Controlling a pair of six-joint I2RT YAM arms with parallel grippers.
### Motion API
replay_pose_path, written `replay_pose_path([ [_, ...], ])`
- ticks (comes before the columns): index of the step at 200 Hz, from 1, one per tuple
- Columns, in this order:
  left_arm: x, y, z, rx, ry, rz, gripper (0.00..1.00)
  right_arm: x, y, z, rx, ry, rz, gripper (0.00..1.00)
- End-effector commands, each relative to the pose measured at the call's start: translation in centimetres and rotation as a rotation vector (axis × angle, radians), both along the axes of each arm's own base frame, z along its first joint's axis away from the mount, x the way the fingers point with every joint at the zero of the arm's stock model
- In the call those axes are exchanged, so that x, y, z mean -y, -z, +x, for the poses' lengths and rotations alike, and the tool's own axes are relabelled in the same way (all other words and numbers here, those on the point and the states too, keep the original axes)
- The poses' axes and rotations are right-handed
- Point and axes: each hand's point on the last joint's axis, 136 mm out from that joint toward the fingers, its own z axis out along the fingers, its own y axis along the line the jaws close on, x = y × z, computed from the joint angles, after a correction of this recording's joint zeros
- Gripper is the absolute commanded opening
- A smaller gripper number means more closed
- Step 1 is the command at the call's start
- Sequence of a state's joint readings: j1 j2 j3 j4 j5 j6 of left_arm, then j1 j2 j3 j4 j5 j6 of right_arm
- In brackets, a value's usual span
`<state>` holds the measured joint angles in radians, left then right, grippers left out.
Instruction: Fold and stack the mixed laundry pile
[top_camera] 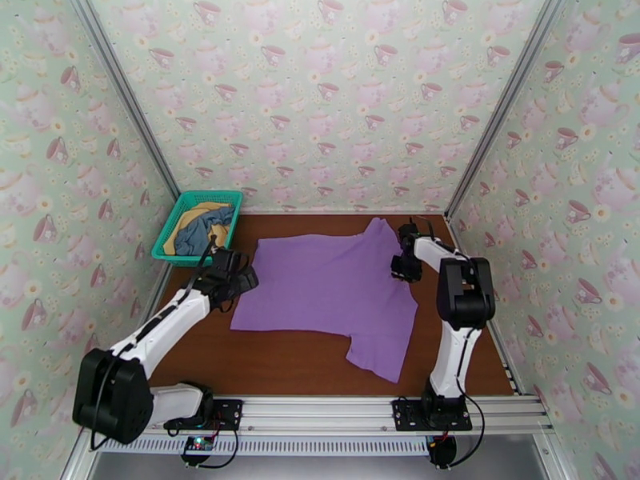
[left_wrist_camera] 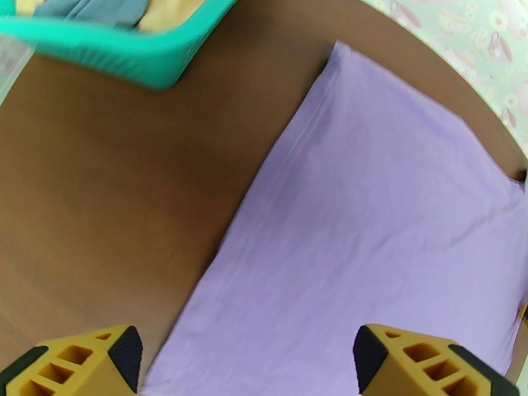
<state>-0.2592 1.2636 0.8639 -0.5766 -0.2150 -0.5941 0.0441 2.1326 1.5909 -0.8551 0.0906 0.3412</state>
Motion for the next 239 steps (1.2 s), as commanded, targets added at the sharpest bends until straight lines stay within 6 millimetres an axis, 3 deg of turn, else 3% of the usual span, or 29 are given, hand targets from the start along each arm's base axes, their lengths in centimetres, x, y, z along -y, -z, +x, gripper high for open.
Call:
replay_pose_path([
  [1, -0.7, 0.8, -2.3, -0.067, -0.024, -0.033, 0.93, 1.0, 2.3, 1.5, -0.065, -0.005, -0.039, 0.18],
  [28, -0.4, 2.6, -4.0, -0.176, -0.022, -0.074, 0.89, 1.3, 1.5, 4.2, -0.061, -0.004, -0.048, 0.15],
  [56, 1.3, 5.4, -6.0, -0.318, 0.006, -0.15, 0.77, 0.6, -1.4, 4.3, -0.003, -0.006, -0.011, 0.18],
  [87, 3.5, 7.0, -8.7, -0.405, 0.048, -0.21, 0.66, -0.3, -6.7, 1.7, 0.096, -0.052, 0.009, 0.28],
  [123, 4.7, 7.8, -10.5, -0.427, 0.064, -0.221, 0.64, -1.5, -12.2, -3.4, 0.214, -0.108, 0.014, 0.32],
  [167, 4.3, 9.3, -9.3, -0.441, 0.03, -0.183, 0.58, -3.2, -13.1, -8.7, 0.275, -0.134, 0.098, 0.31],
  [221, 4.6, 12.3, -8.8, -0.5, 0.02, -0.167, 0.56, -3.2, -13.5, -11.3, 0.29, -0.142, 0.108, 0.3],
  [239, 4.2, 13.2, -8.3, -0.515, 0.02, -0.131, 0.49, -3.4, -13.5, -11.9, 0.292, -0.144, 0.117, 0.3],
])
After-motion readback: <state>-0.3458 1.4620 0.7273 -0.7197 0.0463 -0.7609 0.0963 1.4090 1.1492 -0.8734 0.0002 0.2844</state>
